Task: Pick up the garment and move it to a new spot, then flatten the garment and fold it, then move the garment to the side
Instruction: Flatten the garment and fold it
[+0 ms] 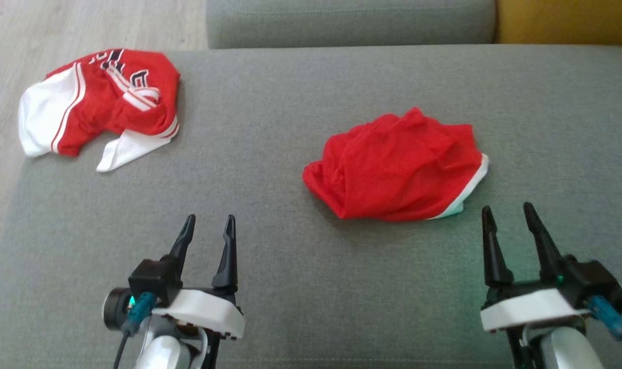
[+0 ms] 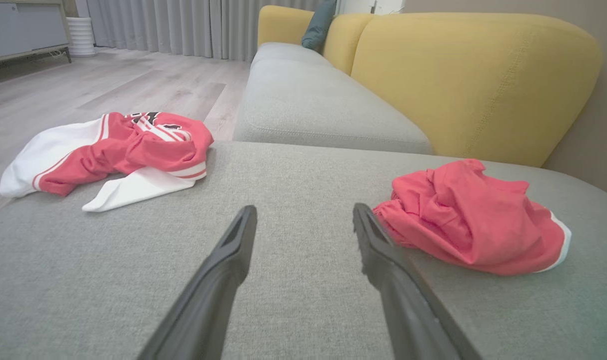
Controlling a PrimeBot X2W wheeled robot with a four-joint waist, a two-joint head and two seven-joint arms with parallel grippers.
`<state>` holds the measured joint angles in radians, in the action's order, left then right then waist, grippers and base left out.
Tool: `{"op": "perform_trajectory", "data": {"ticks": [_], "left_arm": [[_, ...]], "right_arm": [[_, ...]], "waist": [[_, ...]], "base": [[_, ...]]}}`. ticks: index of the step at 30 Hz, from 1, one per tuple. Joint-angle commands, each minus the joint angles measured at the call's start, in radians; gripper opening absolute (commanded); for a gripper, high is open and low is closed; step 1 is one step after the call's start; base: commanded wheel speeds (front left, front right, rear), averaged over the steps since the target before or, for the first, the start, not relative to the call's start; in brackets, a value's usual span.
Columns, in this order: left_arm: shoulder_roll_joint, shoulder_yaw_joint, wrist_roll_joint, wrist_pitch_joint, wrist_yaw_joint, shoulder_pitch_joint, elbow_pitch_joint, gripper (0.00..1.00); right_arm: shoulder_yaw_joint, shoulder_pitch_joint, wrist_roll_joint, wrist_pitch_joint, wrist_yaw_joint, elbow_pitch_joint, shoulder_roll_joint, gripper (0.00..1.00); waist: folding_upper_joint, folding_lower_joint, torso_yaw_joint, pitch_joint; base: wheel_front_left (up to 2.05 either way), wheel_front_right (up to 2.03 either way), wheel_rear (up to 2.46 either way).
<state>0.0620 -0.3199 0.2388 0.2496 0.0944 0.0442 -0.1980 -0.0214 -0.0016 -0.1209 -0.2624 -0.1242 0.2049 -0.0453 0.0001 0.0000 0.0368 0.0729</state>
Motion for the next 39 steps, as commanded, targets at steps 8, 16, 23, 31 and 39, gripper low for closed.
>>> {"op": "perform_trajectory", "data": {"ticks": [8, 16, 23, 31, 39], "left_arm": [[-0.008, 0.019, -0.012, 0.012, -0.013, 0.062, 0.033, 1.0], [-0.011, 0.003, -0.001, 0.012, -0.006, 0.083, 0.042, 1.0], [-0.012, -0.015, 0.017, 0.012, 0.006, 0.092, 0.043, 1.0], [-0.012, -0.01, 0.011, 0.012, 0.011, 0.079, 0.035, 1.0], [-0.012, -0.006, -0.005, 0.012, 0.005, 0.055, 0.029, 1.0]], "right_arm": [[-0.02, -0.237, 0.195, 0.071, -0.007, 0.173, -0.005, 1.0], [-0.127, -0.401, 0.224, 0.178, -0.007, 0.369, -0.06, 1.0], [-0.195, -0.478, 0.16, 0.213, -0.007, 0.502, -0.093, 0.21], [-0.208, -0.515, 0.119, 0.09, -0.007, 0.521, -0.068, 0.0], [-0.286, -0.498, 0.023, 0.029, -0.007, 0.341, -0.023, 0.0]], "waist": [[-0.0001, 0.0, 0.068, 0.073], [-0.0001, 0.0, 0.133, 0.128], [-0.0001, 0.0, 0.166, 0.138], [-0.0001, 0.0, 0.161, 0.11], [-0.0001, 0.0, 0.126, 0.064]], "base": [[0.0, 0.0, 0.0], [0.0, 0.0, 0.0], [0.0, 0.0, 0.0], [0.0, 0.0, 0.0], [0.0, 0.0, 0.0]]}}
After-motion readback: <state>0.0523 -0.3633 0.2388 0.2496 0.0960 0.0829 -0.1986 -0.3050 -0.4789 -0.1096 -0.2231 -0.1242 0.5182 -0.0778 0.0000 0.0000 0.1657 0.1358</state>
